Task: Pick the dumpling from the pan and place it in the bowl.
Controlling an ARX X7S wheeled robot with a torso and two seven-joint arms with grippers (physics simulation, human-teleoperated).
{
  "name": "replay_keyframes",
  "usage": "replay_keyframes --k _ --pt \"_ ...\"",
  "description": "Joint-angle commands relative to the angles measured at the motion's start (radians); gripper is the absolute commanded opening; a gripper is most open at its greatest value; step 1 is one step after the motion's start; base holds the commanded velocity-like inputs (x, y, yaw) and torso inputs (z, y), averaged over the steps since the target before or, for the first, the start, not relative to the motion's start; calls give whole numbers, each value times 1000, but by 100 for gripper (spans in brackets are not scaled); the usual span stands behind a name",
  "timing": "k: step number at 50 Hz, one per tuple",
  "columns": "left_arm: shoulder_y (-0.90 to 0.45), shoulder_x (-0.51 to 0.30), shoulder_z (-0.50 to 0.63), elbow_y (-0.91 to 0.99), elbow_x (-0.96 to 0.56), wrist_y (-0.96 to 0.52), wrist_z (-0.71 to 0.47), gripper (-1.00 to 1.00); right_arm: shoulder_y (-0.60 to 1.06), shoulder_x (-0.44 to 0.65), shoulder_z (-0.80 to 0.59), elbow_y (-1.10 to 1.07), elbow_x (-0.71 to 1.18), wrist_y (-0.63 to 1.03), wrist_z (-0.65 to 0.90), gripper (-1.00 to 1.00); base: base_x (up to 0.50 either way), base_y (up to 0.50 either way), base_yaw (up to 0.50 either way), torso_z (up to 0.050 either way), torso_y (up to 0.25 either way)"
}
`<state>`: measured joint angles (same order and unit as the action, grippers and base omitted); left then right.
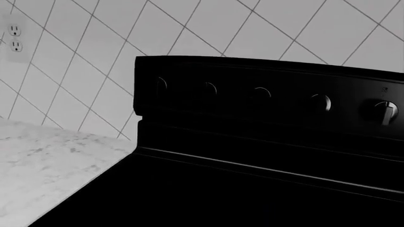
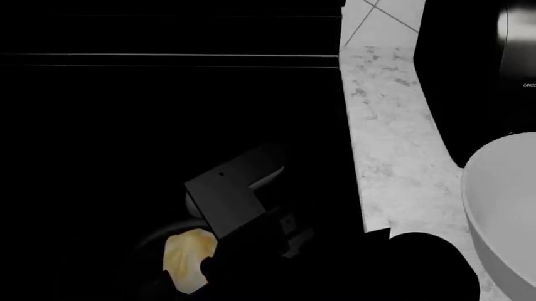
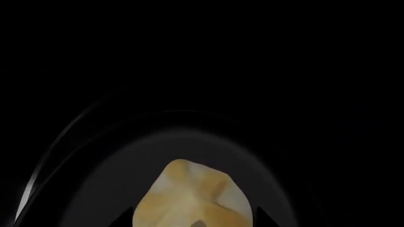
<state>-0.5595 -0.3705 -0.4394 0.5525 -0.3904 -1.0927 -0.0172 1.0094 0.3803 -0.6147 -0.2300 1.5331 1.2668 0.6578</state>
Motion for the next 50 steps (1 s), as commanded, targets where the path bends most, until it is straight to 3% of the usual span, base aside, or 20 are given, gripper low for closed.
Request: replay_keyframes --k 1,27,50 --pt "13 -1 -11 6 -8 5 3 100 17 0 5 -16 21 5 23 -100 0 0 0 0 0" --pt "12 -2 -3 10 -17 2 -6 100 108 61 82 -103 193 -20 194 -100 0 0 0 0 0" --pt "14 2 10 -20 -17 32 -5 100 172 220 191 -100 283 -82 325 -100 0 0 0 0 0"
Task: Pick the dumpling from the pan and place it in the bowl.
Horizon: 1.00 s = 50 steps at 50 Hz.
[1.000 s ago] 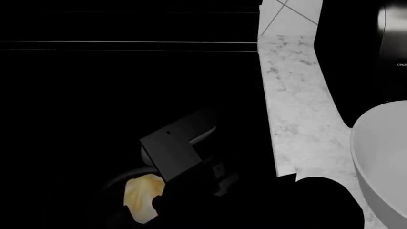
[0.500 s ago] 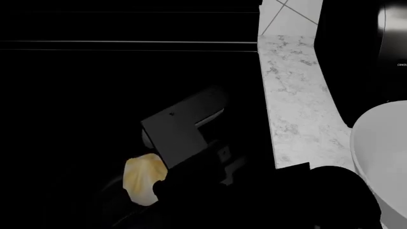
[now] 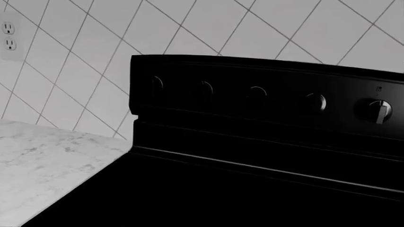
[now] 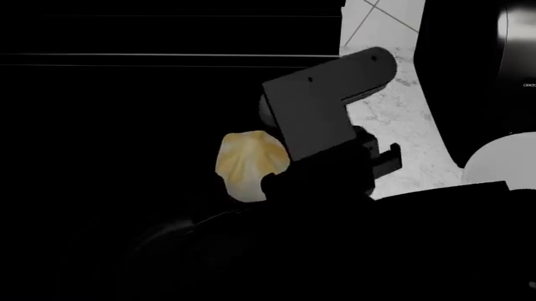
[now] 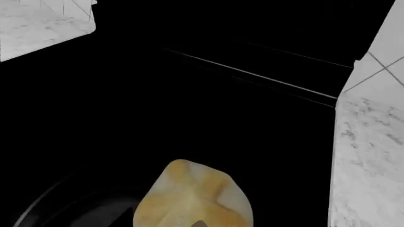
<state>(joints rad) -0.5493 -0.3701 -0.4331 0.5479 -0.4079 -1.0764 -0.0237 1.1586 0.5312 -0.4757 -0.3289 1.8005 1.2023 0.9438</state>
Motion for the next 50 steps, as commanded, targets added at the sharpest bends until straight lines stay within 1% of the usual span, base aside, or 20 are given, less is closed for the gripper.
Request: replay_keyframes --k 1,10,25,50 --pt "6 2 6 -21 2 22 3 100 21 81 61 -1 21 -24 49 -100 0 0 0 0 0" --pt "8 6 18 -49 8 51 8 100 14 155 99 -6 57 -51 115 -100 0 0 0 0 0" --pt "12 7 15 -65 5 67 10 100 -13 245 139 14 42 -72 134 -100 0 0 0 0 0" --pt "24 14 31 -97 8 106 11 100 -135 414 245 -13 49 -144 174 -100 0 0 0 0 0"
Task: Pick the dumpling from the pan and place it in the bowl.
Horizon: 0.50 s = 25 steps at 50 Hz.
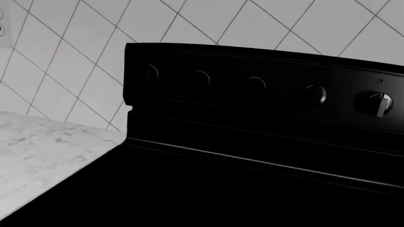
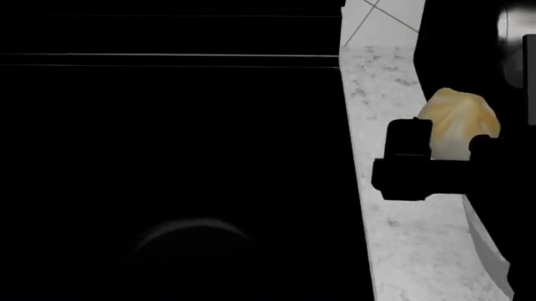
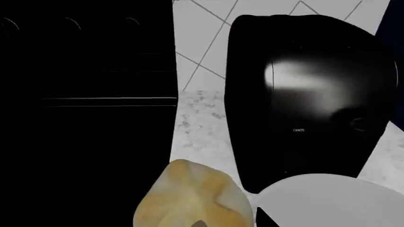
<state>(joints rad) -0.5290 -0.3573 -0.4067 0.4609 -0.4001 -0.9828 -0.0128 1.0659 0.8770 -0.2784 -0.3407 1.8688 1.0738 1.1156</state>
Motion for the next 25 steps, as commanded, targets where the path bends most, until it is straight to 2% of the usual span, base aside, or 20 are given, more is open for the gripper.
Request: replay_keyframes --k 1,16,25 --pt "4 1 6 -12 0 14 1 100 -49 77 52 -3 -23 -17 4 -100 0 0 0 0 0" --pt "2 8 21 -45 3 40 3 100 -187 198 153 -51 8 -81 35 -100 0 0 0 0 0" --pt "5 7 27 -55 5 50 3 100 -243 232 175 -56 5 -93 35 -100 0 0 0 0 0"
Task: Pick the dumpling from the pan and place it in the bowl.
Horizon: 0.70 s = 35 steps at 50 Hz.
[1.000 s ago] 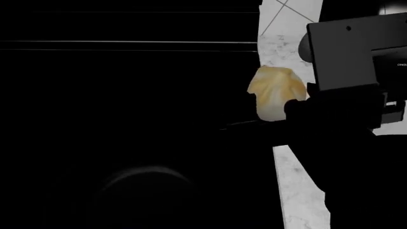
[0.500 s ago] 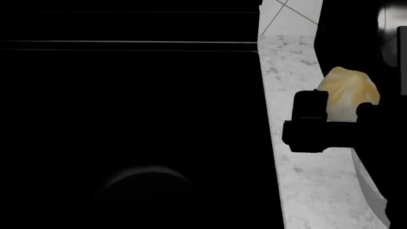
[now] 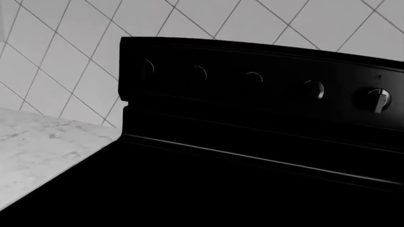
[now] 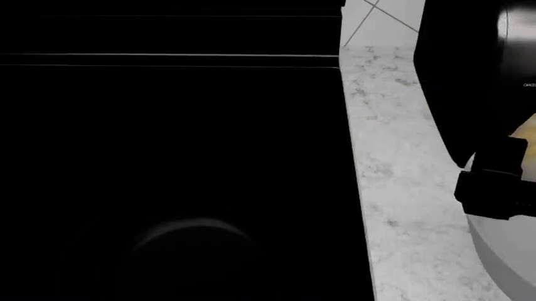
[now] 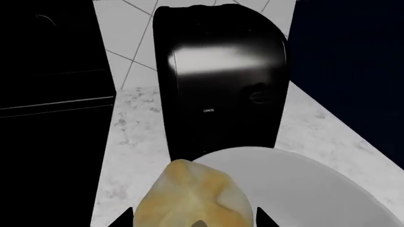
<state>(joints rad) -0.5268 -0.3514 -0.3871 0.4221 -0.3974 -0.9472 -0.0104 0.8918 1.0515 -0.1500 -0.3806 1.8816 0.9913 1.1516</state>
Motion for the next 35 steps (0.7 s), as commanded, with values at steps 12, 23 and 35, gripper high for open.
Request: replay_keyframes --k 12,23,35 --pt "18 5 8 -43 6 47 7 100 -123 88 75 -5 -11 -30 -2 -100 0 0 0 0 0" --pt "27 6 10 -56 8 62 6 100 -170 95 92 13 -46 -48 -16 -100 0 0 0 0 1" --pt "26 6 19 -92 12 88 12 100 -160 98 75 25 -53 -40 1 -100 0 0 0 0 0"
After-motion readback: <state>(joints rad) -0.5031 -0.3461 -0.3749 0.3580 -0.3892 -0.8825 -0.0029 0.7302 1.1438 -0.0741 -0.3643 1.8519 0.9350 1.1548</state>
